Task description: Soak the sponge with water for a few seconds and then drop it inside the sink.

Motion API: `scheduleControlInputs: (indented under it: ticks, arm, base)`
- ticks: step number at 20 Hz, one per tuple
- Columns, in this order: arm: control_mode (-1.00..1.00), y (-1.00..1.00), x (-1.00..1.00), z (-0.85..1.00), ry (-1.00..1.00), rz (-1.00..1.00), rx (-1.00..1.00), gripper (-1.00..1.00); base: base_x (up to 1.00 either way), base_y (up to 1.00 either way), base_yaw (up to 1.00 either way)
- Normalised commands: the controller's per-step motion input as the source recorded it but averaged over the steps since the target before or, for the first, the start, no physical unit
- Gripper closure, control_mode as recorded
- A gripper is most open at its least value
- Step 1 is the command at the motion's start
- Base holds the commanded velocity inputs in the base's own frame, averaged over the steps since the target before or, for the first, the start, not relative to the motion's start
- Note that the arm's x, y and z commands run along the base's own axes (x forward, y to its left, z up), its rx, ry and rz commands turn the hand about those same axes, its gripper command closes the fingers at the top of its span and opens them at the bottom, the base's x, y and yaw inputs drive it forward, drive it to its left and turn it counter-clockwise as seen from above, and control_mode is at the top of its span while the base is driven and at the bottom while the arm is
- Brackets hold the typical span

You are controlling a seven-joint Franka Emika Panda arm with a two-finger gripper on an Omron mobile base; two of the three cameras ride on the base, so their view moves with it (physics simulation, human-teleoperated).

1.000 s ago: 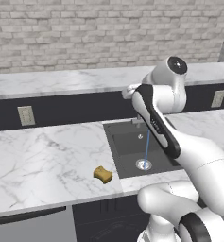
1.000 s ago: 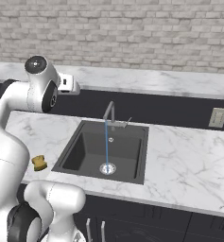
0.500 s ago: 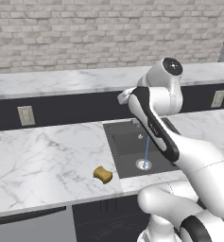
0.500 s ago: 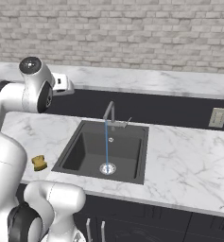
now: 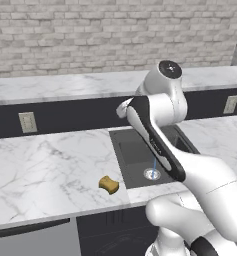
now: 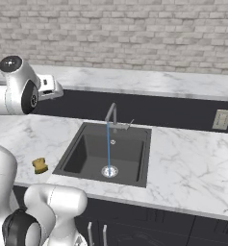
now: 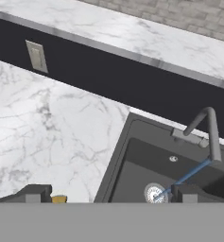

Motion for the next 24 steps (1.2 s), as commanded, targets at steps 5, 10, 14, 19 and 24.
scheduleControlInputs:
  ticks: [5,10,14,19,24]
  arm:
    - [-1.00,0.16,-0.39,-0.01,0.08,0.00,0.00,-1.00]
    - [-1.00,0.15,-0.25,-0.19,0.13,0.00,0.00,-1.00]
    - [-1.00,0.07,-0.19,-0.47,0.10,0.00,0.00,-1.00]
    - [-1.00,0.00,-0.05,-0.69,0.05,0.00,0.00,-1.00]
    - [-1.00,0.03,-0.08,-0.63,0.04,0.00,0.00,-1.00]
  base:
    - [0.00,0.00,0.00]
    - [0.00,0.00,0.00]
    - [0.00,0.00,0.00]
    - [0.00,0.00,0.00]
    - [0.00,0.00,0.00]
